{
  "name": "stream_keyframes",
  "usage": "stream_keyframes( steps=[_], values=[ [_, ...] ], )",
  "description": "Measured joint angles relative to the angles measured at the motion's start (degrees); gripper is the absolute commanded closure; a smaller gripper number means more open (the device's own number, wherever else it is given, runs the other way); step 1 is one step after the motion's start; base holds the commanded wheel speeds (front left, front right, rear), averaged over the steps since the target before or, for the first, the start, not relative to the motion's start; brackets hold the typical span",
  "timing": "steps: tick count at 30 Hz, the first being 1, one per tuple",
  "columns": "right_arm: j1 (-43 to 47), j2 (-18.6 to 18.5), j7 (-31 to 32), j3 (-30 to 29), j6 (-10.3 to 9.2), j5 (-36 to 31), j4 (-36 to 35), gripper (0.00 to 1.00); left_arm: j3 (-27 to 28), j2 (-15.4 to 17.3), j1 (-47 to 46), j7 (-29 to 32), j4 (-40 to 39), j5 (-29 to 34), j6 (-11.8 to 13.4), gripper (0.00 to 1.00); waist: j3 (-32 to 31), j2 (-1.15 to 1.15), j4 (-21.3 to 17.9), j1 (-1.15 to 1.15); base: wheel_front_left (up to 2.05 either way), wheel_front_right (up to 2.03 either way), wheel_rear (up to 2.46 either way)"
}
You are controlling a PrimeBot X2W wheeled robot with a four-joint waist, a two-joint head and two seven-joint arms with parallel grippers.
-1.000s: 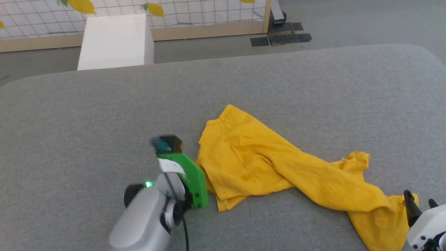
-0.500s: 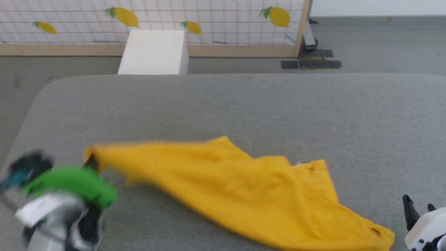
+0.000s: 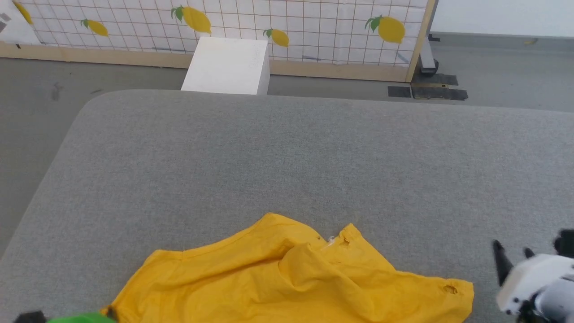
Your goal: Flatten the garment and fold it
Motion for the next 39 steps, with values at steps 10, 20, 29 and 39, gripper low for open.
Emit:
stream_keyframes(
  steps=[10, 20, 29, 39],
  values=[
    [-8.42, -0.02, 3.88, 22.16, 0.0, -1.67, -0.08, 0.0, -6.41, 6.04, -6.78, -26.49, -0.38, 14.47, -14.13, 0.0, -0.2, 0.0, 0.14, 0.0, 0.0, 0.0, 0.0],
    [-15.64, -2.69, 16.77, 39.09, 0.0, -6.25, 12.77, 0.0, -9.84, 2.78, -6.72, -33.21, 3.31, 18.66, -15.57, 0.0, 1.52, 0.0, 1.83, 0.0, 0.0, 0.0, 0.0],
    [-18.13, -4.05, 18.57, 45.81, -0.49, -1.25, 18.3, 0.79, -8.79, 1.76, -6.77, -33.61, 3.05, 19.31, -15.99, 0.0, 3.07, 0.0, 2.95, 0.0, 0.0, 0.0, 0.0],
    [-21.15, -5.6, 6.38, 29.07, -0.25, 4.16, 12.45, 1.0, -8.06, 1.3, -7.65, -33.68, 2.71, 20.11, -16.53, 0.0, 3.08, 0.0, 0.68, 0.0, 0.0, 0.0, 0.0]
  ],
)
